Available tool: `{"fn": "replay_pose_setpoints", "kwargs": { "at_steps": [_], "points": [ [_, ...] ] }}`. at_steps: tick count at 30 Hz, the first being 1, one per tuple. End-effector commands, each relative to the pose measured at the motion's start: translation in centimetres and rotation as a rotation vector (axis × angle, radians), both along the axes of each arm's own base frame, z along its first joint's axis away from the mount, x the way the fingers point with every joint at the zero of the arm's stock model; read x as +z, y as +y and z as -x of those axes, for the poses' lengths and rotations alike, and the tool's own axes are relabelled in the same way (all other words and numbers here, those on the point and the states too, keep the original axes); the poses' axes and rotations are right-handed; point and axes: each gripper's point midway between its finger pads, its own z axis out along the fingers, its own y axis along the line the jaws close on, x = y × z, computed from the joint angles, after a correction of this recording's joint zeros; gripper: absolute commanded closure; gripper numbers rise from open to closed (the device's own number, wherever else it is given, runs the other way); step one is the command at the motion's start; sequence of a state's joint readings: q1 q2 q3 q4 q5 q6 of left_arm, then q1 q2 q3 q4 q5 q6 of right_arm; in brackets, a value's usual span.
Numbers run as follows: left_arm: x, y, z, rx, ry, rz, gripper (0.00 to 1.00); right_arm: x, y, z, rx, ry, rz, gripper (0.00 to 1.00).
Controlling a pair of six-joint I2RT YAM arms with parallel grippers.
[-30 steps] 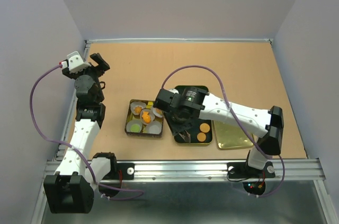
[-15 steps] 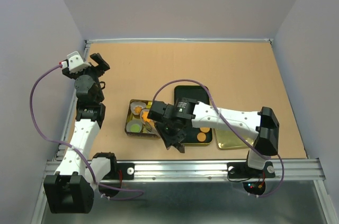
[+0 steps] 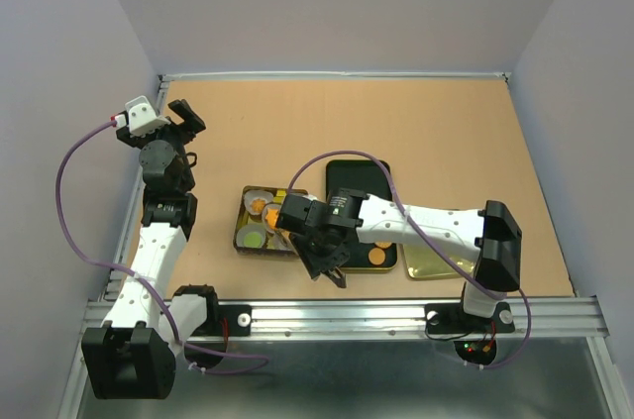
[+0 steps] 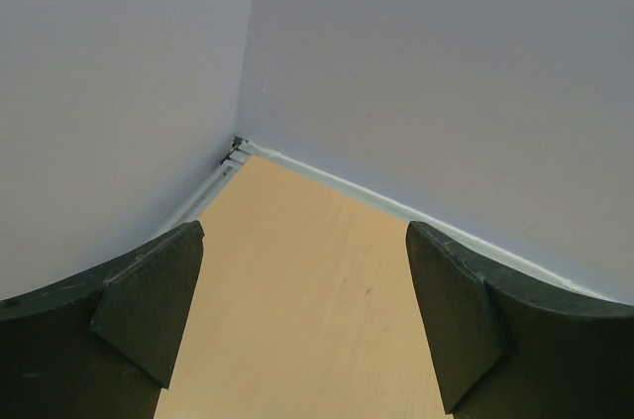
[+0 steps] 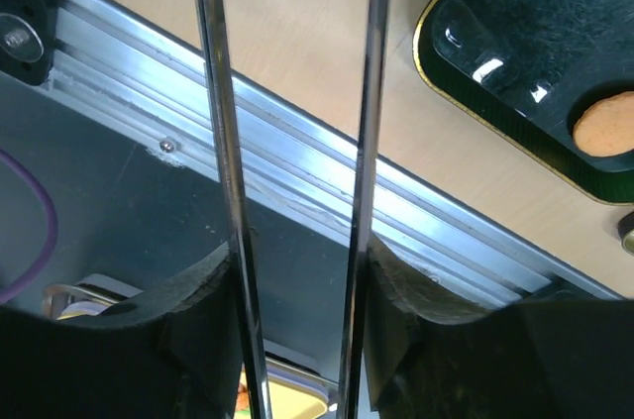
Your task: Pack the cookies
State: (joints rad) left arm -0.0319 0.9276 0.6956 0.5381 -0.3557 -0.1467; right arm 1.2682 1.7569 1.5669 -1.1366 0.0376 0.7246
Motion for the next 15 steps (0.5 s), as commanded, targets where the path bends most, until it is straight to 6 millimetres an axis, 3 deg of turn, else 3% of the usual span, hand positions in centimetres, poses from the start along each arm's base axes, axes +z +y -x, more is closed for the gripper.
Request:
{"fn": "replay_pose_setpoints", "kwargs": {
  "at_steps": [1, 6, 10, 14, 15],
  "points": [
    [2.0, 0.0, 0.5, 0.003, -0.063, -0.006, 0.06, 0.2, 0.3, -0.9, -0.025, -0.051, -0.014, 0.5],
    [2.1, 0.0, 0.4, 0.001, -0.063, -0.005, 0.06, 0.4, 0.2, -1.3, -0.028, -0.07, -0.013, 0.44],
    [2.1, 0.0, 0.5, 0.005, -0.064, -0.005, 0.06, 2.0, -0.1, -2.2, -0.048, -0.122, -0.024, 0.44],
    [2.1, -0.1, 0.4, 0.0, -0.064, -0.004, 0.06, 3.9, -2.7, -5.8, -0.131, -0.197, -0.014, 0.43],
    [2.1, -0.1, 0.5, -0.003, -0.065, -0.005, 0.06, 4.6, -4.1, -7.9, -0.179, -0.209, -0.022, 0.44]
  ]
}}
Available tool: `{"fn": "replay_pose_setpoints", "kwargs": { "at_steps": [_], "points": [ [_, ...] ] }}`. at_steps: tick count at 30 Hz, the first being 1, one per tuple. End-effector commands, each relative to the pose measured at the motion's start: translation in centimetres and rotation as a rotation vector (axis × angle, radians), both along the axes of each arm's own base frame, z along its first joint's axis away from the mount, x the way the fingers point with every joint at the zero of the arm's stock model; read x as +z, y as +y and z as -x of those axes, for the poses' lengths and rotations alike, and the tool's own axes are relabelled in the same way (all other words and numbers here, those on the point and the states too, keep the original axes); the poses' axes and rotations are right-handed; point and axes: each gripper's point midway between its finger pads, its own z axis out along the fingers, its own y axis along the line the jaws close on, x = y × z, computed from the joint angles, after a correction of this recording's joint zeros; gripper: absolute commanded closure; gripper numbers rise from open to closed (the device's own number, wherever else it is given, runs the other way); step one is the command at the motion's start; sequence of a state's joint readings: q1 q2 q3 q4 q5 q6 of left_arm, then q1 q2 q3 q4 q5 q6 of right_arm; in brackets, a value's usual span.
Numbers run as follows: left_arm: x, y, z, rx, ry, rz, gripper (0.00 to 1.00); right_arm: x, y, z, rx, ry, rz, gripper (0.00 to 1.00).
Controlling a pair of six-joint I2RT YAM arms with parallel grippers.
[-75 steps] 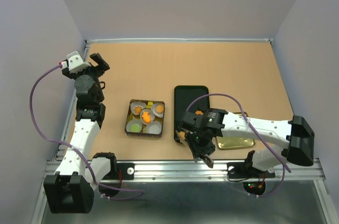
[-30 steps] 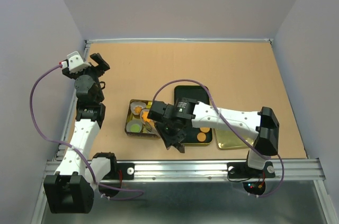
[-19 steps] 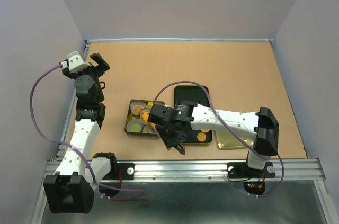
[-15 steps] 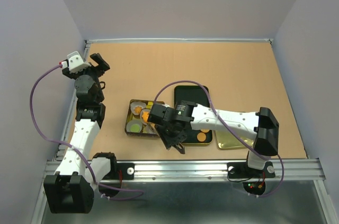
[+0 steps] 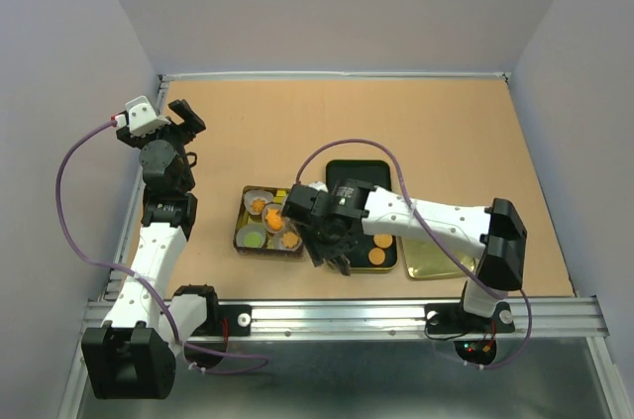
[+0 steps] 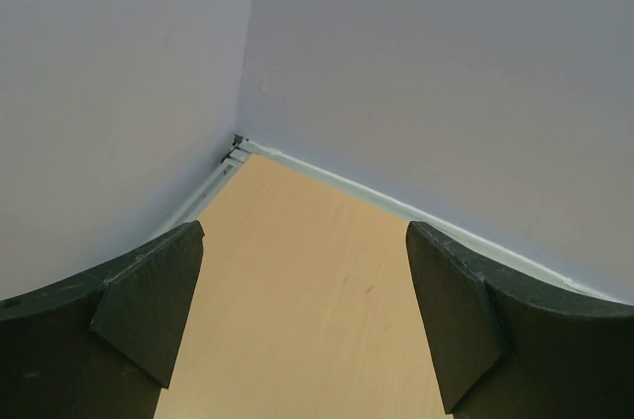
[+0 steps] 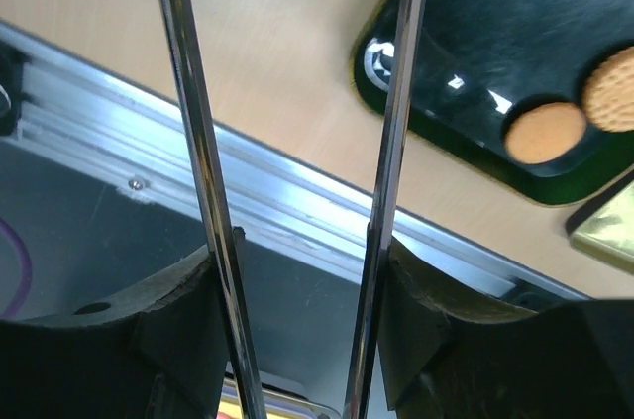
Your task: Pack the cookies
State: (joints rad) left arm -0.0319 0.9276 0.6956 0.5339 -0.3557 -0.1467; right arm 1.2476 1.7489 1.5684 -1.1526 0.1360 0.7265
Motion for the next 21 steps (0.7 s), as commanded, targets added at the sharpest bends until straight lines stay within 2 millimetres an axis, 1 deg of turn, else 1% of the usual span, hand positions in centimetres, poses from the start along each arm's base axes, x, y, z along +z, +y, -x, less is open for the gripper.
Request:
{"fn": "replay_pose_setpoints", "kwargs": {
  "at_steps": [1, 2, 4, 5, 6, 7, 8, 9, 12, 13, 15, 16, 17, 18, 19, 20, 21],
  "points": [
    [2.3, -0.1, 0.4, -0.003, -0.07, -0.004, 0.06, 4.4, -3.9, -6.9, -0.154, -0.129, -0.049, 0.44],
    [2.3, -0.1, 0.5, -0.003, -0.071, -0.004, 0.06, 5.1, -4.9, -8.1, -0.179, -0.143, -0.064, 0.44],
    [2.3, -0.1, 0.5, -0.004, -0.072, -0.003, 0.06, 6.0, -7.0, -11.0, -0.217, -0.188, -0.054, 0.44],
    [2.2, -0.2, 0.5, -0.005, -0.07, -0.003, 0.06, 6.5, -8.8, -13.5, -0.287, -0.209, -0.057, 0.44],
    [2.2, -0.2, 0.4, -0.005, -0.07, -0.003, 0.05, 6.9, -9.6, -15.0, -0.295, -0.236, -0.06, 0.43],
    [2.2, -0.2, 0.4, -0.007, -0.07, 0.0, 0.06, 6.8, -11.3, -17.0, -0.351, -0.247, -0.053, 0.43],
    [2.2, -0.2, 0.4, -0.009, -0.07, -0.001, 0.06, 6.4, -11.8, -18.1, -0.366, -0.246, -0.047, 0.43],
    [2.2, -0.2, 0.3, -0.009, -0.068, -0.001, 0.06, 6.3, -13.0, -20.1, -0.394, -0.267, -0.043, 0.43],
    [2.1, -0.2, 0.4, -0.007, -0.067, -0.001, 0.06, 4.8, -15.3, -23.2, -0.446, -0.263, -0.022, 0.43],
    [2.1, -0.2, 0.4, -0.007, -0.068, -0.001, 0.06, 3.6, -17.0, -25.2, -0.49, -0.258, -0.024, 0.44],
    [2.1, -0.1, 0.4, -0.004, -0.066, -0.003, 0.06, 2.5, -18.4, -27.4, -0.521, -0.251, -0.054, 0.45],
    [2.0, -0.1, 0.4, -0.001, -0.065, -0.001, 0.06, 1.8, -19.5, -28.3, -0.548, -0.247, -0.055, 0.45],
    [1.8, -0.1, 0.3, -0.001, -0.06, -0.001, 0.06, 0.5, -21.2, -29.6, -0.591, -0.23, -0.06, 0.46],
    [1.8, -0.1, 0.3, -0.001, -0.06, -0.001, 0.06, -0.1, -22.1, -30.0, -0.604, -0.219, -0.046, 0.46],
    [1.9, -0.1, 0.3, -0.003, -0.062, 0.0, 0.06, -0.8, -22.8, -30.8, -0.606, -0.225, -0.041, 0.46],
    [1.8, -0.1, 0.2, -0.002, -0.06, -0.003, 0.06, -2.3, -23.7, -31.2, -0.623, -0.203, -0.016, 0.46],
    [1.7, -0.1, 0.1, -0.001, -0.055, -0.002, 0.06, -2.9, -24.0, -31.6, -0.62, -0.2, -0.005, 0.46]
  ]
}}
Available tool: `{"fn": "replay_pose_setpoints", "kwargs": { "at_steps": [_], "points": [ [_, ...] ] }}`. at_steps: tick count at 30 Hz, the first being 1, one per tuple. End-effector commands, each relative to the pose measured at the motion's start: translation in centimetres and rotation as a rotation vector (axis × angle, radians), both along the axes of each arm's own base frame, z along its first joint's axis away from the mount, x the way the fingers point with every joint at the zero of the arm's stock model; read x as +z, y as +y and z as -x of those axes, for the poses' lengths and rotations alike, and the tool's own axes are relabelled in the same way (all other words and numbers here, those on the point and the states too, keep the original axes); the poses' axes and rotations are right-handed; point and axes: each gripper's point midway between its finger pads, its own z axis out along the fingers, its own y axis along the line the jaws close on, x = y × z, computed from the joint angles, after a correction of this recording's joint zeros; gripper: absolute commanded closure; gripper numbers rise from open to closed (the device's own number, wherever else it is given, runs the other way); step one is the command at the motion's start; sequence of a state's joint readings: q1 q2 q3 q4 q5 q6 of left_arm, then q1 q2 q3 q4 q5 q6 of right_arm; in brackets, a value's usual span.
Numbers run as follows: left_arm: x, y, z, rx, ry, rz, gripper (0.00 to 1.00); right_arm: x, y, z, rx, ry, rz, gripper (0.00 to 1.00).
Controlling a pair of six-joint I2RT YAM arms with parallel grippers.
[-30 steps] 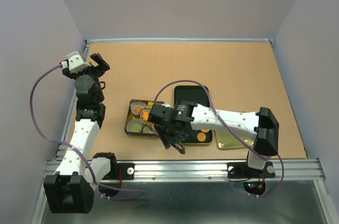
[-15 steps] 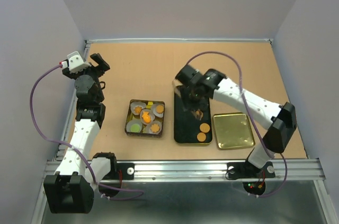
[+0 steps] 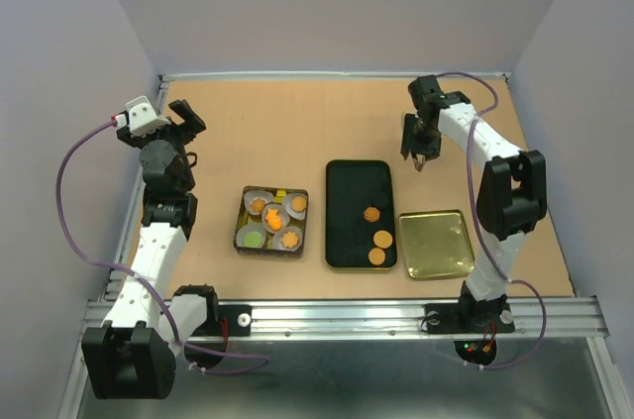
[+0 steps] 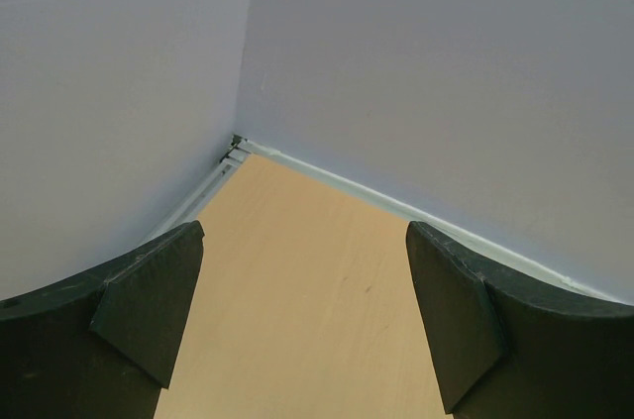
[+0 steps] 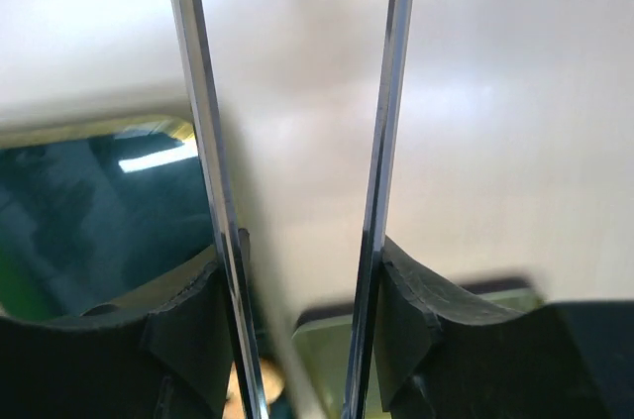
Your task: Pack the cookies
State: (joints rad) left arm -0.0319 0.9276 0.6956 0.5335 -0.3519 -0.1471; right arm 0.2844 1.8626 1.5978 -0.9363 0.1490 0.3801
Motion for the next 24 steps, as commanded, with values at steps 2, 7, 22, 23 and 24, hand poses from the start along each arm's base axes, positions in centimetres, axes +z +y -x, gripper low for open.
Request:
{"fn": "replay_pose_setpoints", "kwargs": {
  "at_steps": [2, 7, 22, 23, 24],
  "points": [
    [1.6, -0.1, -0.1, 0.0, -0.05, -0.001, 0.06, -1.7, -1.6, -3.7, 0.008, -0.05, -0.01, 0.46],
    [1.3, -0.1, -0.3, -0.003, -0.041, -0.004, 0.06, -5.0, -1.6, -3.8, -0.014, 0.018, -0.011, 0.42],
    [1.5, -0.4, -0.5, -0.017, -0.045, 0.002, 0.06, -8.1, -3.6, -2.4, -0.066, 0.095, 0.072, 0.22],
    [1.4, -0.4, -0.4, -0.017, -0.045, 0.002, 0.06, -8.1, -3.7, -2.4, -0.068, 0.094, 0.074, 0.21],
    [1.5, -0.4, -0.4, -0.017, -0.047, 0.004, 0.06, -8.0, -4.0, -2.3, -0.074, 0.09, 0.088, 0.2]
  ]
}}
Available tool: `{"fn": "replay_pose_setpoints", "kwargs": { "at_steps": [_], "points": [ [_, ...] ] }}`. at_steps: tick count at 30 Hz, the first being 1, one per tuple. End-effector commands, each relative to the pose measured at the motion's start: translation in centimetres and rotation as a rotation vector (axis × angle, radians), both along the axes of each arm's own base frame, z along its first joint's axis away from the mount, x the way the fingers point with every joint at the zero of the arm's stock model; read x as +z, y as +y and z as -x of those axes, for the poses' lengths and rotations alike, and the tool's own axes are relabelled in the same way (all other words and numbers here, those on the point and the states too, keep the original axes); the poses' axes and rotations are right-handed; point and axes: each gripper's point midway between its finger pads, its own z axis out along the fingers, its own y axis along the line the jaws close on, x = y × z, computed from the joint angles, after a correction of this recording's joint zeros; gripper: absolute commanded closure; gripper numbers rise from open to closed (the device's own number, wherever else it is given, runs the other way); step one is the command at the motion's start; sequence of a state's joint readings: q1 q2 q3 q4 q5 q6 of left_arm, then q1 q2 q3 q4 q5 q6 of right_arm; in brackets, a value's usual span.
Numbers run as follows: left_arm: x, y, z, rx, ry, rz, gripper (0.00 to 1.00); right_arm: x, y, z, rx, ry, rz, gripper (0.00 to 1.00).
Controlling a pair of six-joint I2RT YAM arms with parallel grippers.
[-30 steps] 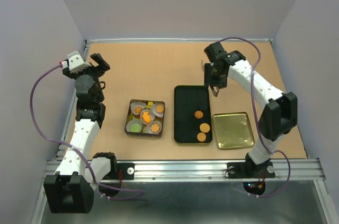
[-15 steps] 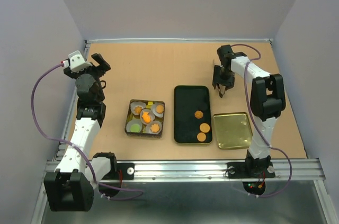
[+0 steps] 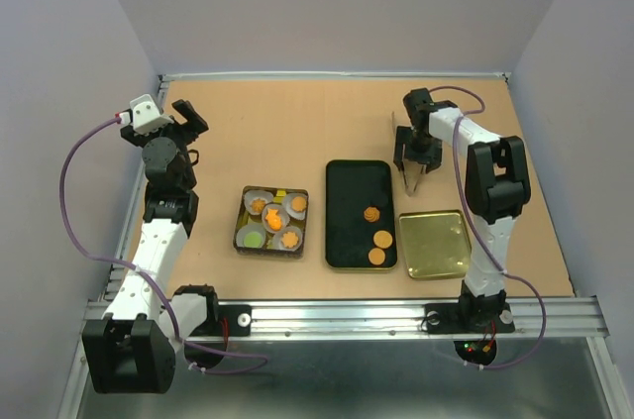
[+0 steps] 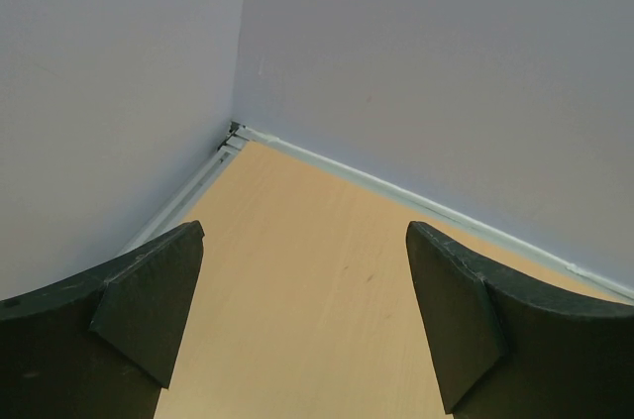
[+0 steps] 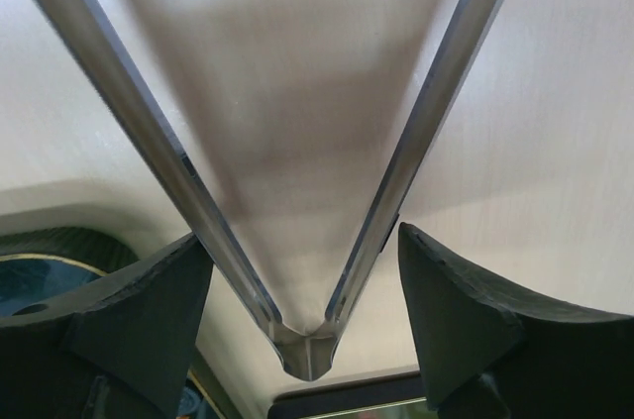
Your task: Pack the cookies
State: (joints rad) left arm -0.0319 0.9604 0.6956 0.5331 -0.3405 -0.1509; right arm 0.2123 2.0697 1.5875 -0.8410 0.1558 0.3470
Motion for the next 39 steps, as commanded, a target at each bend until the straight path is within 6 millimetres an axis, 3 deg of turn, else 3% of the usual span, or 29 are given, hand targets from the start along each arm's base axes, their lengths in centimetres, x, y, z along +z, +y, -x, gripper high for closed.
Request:
{"fn": "replay_pose_setpoints", "kwargs": {
  "at_steps": [1, 6, 7, 8, 10, 13, 14, 15, 17, 19, 21, 22, 25, 28, 32, 39],
  "points": [
    [2.7, -0.2, 0.4, -0.007, -0.08, 0.003, 0.06, -0.1, -1.2, -0.4, -0.029, -0.028, 0.047, 0.2],
    [2.7, -0.5, 0.3, -0.02, -0.082, 0.007, 0.06, 3.0, -1.5, -0.8, -0.041, -0.095, 0.051, 0.2],
    [2.8, -0.5, 0.4, -0.022, -0.085, 0.01, 0.06, 4.9, -1.5, -0.8, -0.039, -0.136, 0.045, 0.2],
    [2.7, -0.5, 0.3, -0.022, -0.083, 0.01, 0.06, 5.6, -1.4, -0.6, -0.039, -0.145, 0.033, 0.2],
    [2.8, -0.5, 0.4, -0.022, -0.087, 0.011, 0.06, 7.9, -0.6, 0.3, -0.031, -0.181, -0.023, 0.2],
    [2.9, -0.5, 0.6, -0.022, -0.089, 0.01, 0.06, 7.7, 0.1, 3.4, -0.021, -0.142, -0.088, 0.2],
    [3.1, -0.5, 0.6, -0.021, -0.094, 0.012, 0.06, 8.9, 0.1, 4.3, -0.019, -0.167, -0.108, 0.2],
    [3.1, -0.4, 0.8, -0.016, -0.094, 0.01, 0.06, 7.9, 0.2, 6.0, -0.02, -0.125, -0.125, 0.22],
    [3.1, -0.3, 0.9, -0.013, -0.097, 0.012, 0.06, 8.6, 0.6, 7.7, -0.019, -0.135, -0.167, 0.25],
    [3.2, -0.4, 0.9, -0.017, -0.099, 0.011, 0.06, 7.1, 0.8, 10.3, -0.028, -0.087, -0.19, 0.33],
    [3.3, -0.5, 0.8, -0.022, -0.1, 0.013, 0.06, 6.7, 2.3, 12.4, -0.026, -0.073, -0.242, 0.42],
    [3.4, -0.6, 0.8, -0.027, -0.103, 0.014, 0.06, 5.2, 2.6, 14.1, -0.045, -0.028, -0.25, 0.45],
    [3.3, -0.5, 0.9, -0.024, -0.102, 0.015, 0.06, 3.8, 4.2, 17.0, -0.029, 0.014, -0.267, 0.55],
    [3.5, -0.5, 1.0, -0.021, -0.106, 0.014, 0.06, 3.3, 4.9, 18.3, -0.037, 0.02, -0.287, 0.63],
    [3.4, -0.4, 1.0, -0.014, -0.103, 0.011, 0.06, 2.8, 5.9, 19.9, -0.005, 0.044, -0.291, 0.63],
    [3.4, 0.0, 1.3, 0.005, -0.104, 0.01, 0.06, 1.6, 5.9, 21.5, 0.001, 0.073, -0.284, 0.63]
  ]
}}
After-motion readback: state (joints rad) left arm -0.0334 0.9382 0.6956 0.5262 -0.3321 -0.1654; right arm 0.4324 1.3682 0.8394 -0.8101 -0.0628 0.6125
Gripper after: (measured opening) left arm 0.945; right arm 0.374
